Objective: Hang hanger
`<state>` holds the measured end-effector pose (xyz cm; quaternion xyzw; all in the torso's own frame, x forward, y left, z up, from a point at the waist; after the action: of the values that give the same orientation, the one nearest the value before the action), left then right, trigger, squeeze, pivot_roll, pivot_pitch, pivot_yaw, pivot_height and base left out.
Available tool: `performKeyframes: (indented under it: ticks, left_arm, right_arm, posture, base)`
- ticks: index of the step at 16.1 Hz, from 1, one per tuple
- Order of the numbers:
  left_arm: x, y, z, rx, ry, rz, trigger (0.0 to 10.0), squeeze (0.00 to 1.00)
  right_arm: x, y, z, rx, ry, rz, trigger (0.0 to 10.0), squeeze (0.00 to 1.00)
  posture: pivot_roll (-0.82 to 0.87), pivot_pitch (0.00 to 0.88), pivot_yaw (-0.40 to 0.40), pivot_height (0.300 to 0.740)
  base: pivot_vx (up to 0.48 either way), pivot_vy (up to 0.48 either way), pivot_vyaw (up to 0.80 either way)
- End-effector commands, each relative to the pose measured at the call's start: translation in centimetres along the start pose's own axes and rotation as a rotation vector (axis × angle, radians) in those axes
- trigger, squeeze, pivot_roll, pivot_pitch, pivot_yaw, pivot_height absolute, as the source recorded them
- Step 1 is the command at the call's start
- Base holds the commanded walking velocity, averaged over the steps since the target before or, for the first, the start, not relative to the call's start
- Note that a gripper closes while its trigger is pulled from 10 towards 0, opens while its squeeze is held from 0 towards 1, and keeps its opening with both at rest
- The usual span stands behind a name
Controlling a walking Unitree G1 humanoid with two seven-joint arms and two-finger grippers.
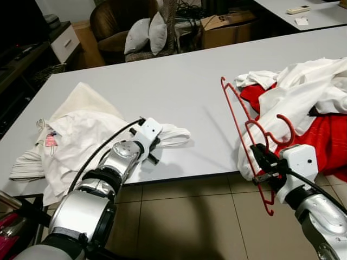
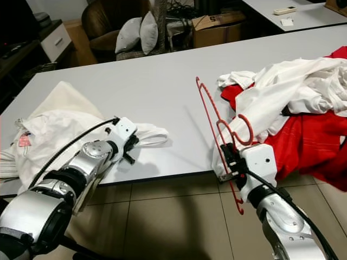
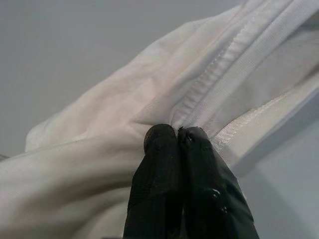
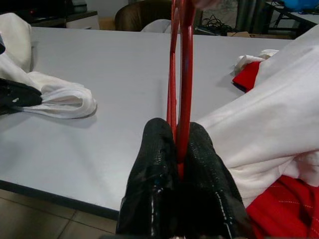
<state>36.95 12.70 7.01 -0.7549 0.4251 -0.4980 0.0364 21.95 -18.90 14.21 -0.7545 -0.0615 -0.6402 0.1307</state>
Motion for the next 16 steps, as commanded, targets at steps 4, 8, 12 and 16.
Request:
performKeyframes:
  ticks: [4, 8, 12, 16]
  left_arm:
    - [2.2, -4.3, -1.1, 0.091, 0.154, -0.134, 0.0, 0.0]
    - [5.7, -9.7, -3.2, 0.195, 0.291, -0.172, 0.0, 0.0]
    - [8.0, -13.2, -5.1, 0.284, 0.395, -0.193, 0.0, 0.0]
    - [6.2, -11.1, -3.9, 0.208, 0.271, -0.076, 0.0, 0.0]
  right_arm:
    - [0.1, -0.3, 0.4, 0.016, 0.0, -0.008, 10.0, 0.0]
    - [0.1, -0.4, 0.7, 0.043, -0.001, -0.009, 10.0, 0.0]
    - [1.1, -2.0, 0.8, 0.198, 0.056, 0.035, 10.0, 0.0]
    - [1.0, -3.7, 0.9, 0.303, 0.065, 0.055, 10.0, 0.0]
  posture:
    - [-0.24, 0.0, 0.169, 0.74]
    - [-0.21, 0.0, 0.147, 0.74]
    - [-0.19, 0.0, 0.135, 0.74]
    - [-0.18, 0.0, 0.139, 0.74]
  base:
    - [0.0, 0.0, 0.0]
    - [0.0, 0.0, 0.0]
    - [0.0, 0.0, 0.0]
    - [0.0, 0.0, 0.0]
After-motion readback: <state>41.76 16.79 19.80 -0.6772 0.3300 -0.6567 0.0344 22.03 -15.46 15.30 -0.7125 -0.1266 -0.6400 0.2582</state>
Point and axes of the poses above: a point about 5 cm out from each wrist's last joint towards the gripper, its own z axis pointing out of the wrist towards the gripper, its own x axis along the axis of the wrist's last joint, y = z × x, the point moved 1 cm from there along z, pointing out of the wrist towards the gripper, and after that the axes turned 15 degrees about z, right-handed, at the moved point
